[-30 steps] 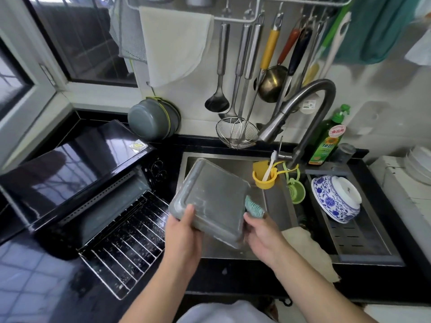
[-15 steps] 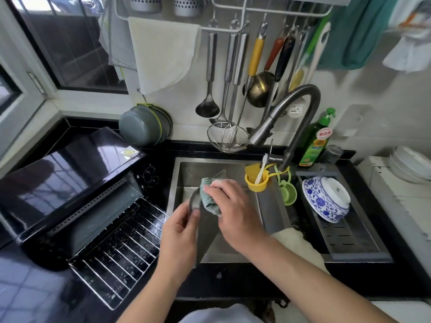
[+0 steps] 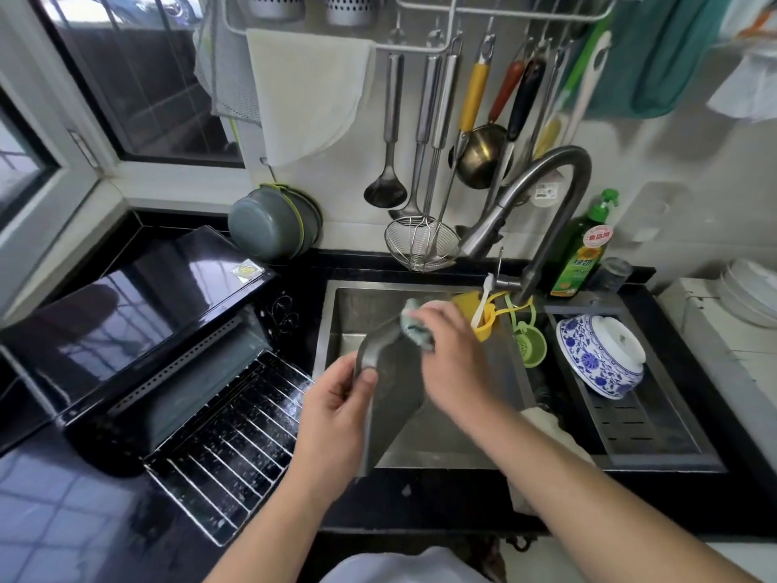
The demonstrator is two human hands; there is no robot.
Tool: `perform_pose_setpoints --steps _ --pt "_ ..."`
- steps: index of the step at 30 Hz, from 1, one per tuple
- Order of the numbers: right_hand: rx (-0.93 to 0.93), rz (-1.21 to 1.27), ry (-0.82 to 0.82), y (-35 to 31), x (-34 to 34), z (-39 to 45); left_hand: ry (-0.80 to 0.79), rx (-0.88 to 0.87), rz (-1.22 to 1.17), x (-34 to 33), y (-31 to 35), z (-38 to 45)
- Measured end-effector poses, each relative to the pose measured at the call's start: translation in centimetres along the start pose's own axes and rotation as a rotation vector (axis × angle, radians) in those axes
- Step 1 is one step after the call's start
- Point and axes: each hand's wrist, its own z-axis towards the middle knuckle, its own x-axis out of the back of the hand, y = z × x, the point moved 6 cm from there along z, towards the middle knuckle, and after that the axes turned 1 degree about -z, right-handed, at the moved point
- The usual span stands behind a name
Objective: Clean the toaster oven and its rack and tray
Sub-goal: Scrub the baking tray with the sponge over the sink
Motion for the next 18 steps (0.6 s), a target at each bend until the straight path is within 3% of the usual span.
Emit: perform_pose_setpoints --steps 2,4,5,8,11,15,18 --pt "0.24 0.114 -0.016 -4.2 -0.2 -2.7 0.036 0.014 -0.034 0.5 -0.2 0.4" --pt "0.361 0.125 -0.055 -4.8 -0.3 -3.1 0.042 0.022 -0.065 1.1 -0.3 0.7" --pt "0.316 0.112 -0.042 -3.5 -0.4 -1.9 0.039 0.031 -0.077 1.3 -0.4 0.7" --pt "-0.052 0.064 -0.001 2.5 -0.2 1.4 0.034 0.058 -0.118 1.6 -0.5 0.2" --pt "-0.078 0.224 -0.099 2.3 -0.3 1.0 0.068 0.194 -0.371 1.6 -0.8 0.1" --pt "0.19 0.419 -0.355 -4.2 -1.6 -2.6 -0.033 0.236 -0.475 1.2 -0.8 0.6" --pt "0.456 0.309 -0.238 -6.6 -1.6 -3.1 -0.096 0.23 -0.436 1.3 -0.9 0.7"
